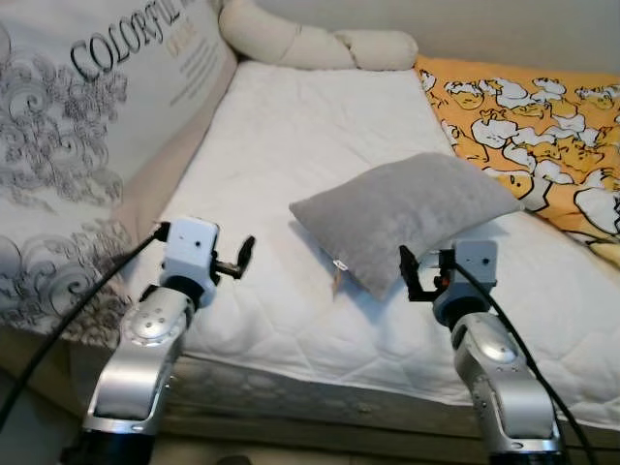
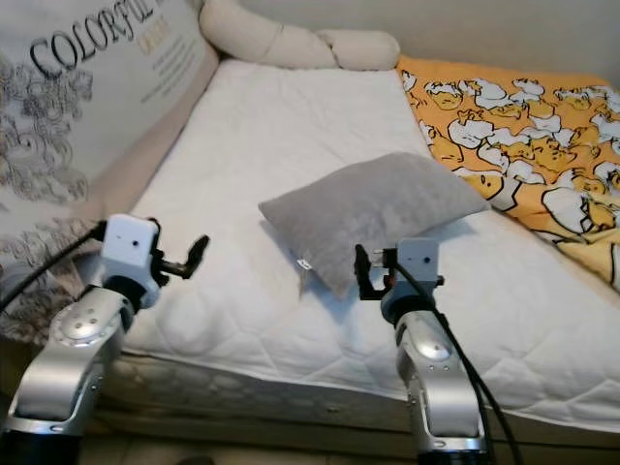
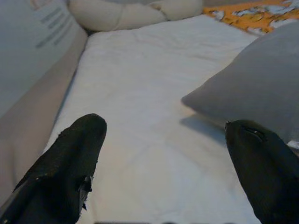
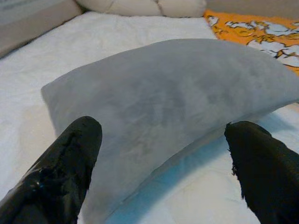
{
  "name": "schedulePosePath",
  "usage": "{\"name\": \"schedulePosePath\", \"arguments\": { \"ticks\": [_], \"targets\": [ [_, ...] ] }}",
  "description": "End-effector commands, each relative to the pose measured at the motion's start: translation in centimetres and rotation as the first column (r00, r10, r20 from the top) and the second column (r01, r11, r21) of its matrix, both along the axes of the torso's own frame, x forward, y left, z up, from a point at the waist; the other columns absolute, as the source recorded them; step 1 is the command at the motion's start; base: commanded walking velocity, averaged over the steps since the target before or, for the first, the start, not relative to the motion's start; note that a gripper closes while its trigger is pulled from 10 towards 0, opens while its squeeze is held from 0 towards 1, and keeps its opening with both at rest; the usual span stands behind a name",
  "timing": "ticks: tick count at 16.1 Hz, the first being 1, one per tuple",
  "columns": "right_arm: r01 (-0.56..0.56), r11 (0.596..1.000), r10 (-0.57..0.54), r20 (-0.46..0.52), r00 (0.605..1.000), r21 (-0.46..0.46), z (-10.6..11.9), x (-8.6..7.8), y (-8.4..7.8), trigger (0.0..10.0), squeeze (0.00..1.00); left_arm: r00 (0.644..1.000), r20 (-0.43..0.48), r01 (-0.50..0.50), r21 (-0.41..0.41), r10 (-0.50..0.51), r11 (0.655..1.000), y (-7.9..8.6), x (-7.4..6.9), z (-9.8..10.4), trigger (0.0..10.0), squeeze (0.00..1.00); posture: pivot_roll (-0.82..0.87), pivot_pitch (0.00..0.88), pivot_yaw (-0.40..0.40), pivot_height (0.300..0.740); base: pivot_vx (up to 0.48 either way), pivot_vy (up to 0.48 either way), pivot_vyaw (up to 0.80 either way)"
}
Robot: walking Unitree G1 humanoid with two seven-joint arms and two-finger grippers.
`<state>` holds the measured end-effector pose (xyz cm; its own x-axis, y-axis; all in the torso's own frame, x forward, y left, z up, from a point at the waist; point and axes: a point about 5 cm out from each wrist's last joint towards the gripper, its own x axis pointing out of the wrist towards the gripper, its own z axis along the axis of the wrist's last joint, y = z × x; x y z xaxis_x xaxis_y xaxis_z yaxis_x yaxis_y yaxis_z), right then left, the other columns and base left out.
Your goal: Clean up the room
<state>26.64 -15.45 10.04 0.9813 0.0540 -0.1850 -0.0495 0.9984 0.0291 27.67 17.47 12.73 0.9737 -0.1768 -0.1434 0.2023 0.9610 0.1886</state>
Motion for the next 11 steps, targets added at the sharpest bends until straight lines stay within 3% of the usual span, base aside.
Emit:
{"name": "schedulePosePath", "arguments": {
  "ticks": [1,7,9,11],
  "targets": [
    [-0.006,1.0,0.006,0.01,1.0,-0.001,0.11,0.13,0.03,10.0,0.0,1.0,0.002,-0.007,0.011,0.007,1.0,0.01,0.07,-0.06,10.0,0.0,0.1,0.0,-0.029,0.74,0.0,-0.307,0.0],
    [0.002,1.0,-0.002,0.002,1.0,-0.015,-0.14,0.15,-0.04,10.0,0.0,1.0,0.015,-0.009,0.022,0.008,1.0,0.14,0.17,-0.07,10.0,0.0,0.1,0.0,-0.028,0.74,0.0,-0.301,0.0],
    [0.006,0.999,-0.007,-0.021,1.0,-0.048,-0.49,0.27,-0.07,10.0,0.0,0.999,0.004,-0.034,0.002,0.034,0.999,0.6,0.41,-0.02,10.0,0.0,0.1,0.0,-0.03,0.74,0.0,0.0,0.0],
    [-0.019,1.0,0.019,-0.013,1.0,-0.019,-0.41,0.32,0.13,10.0,0.0,1.0,0.011,-0.018,-0.01,0.018,1.0,0.67,0.51,0.24,10.0,0.0,0.1,0.0,-0.03,0.74,0.0,0.0,0.0]
  ]
}}
